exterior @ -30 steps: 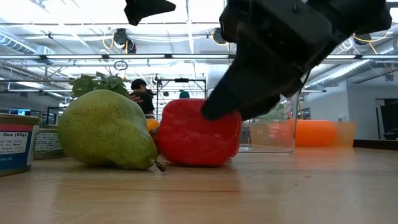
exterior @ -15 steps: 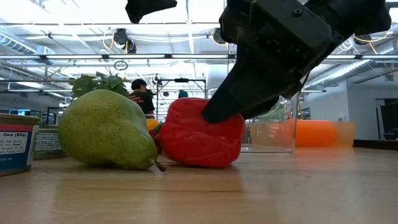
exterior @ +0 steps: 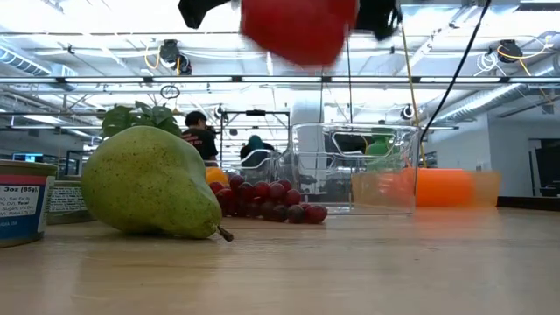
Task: Pick & Place Food Item
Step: Put the red bell pepper into the top transparent bin
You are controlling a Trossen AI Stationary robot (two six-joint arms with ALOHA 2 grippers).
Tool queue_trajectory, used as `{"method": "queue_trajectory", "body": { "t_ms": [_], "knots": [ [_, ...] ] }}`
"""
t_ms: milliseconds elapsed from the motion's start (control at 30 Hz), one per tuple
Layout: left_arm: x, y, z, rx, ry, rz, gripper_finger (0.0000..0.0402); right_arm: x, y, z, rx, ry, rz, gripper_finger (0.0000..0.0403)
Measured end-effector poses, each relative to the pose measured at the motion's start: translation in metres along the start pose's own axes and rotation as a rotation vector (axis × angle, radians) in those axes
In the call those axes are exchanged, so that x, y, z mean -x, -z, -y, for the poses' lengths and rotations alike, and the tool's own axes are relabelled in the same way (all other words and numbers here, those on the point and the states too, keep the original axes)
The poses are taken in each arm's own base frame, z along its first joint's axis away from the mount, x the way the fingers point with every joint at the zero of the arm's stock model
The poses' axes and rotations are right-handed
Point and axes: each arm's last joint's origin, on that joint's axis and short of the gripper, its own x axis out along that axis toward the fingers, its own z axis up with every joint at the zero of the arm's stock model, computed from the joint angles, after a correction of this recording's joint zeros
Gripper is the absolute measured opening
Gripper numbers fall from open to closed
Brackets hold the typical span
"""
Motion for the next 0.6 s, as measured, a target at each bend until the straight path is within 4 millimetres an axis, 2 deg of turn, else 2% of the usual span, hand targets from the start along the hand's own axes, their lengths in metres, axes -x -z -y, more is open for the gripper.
{"method": "queue_trajectory", "body": {
  "t_ms": [133, 233, 400, 600],
  "knots": [
    [-0.002, 0.005, 0.015, -0.058, 0.106, -0.021, 0.0351, 0.023, -0.016, -0.001, 0.084, 0.077, 0.087, 0.0264],
    [-0.007, 0.015, 0.031, -0.149, 0.097, -0.026, 0.0351, 0.03, -0.022, -0.004, 0.132, 0.08, 0.128, 0.0266],
    [-0.018, 0.024, 0.051, -0.272, 0.08, -0.072, 0.0351, 0.03, -0.025, -0.009, 0.189, 0.063, 0.172, 0.0267],
    [-0.034, 0.025, 0.057, -0.275, 0.005, -0.108, 0.0351, 0.025, -0.026, -0.009, 0.221, 0.068, 0.203, 0.0265]
  ]
}}
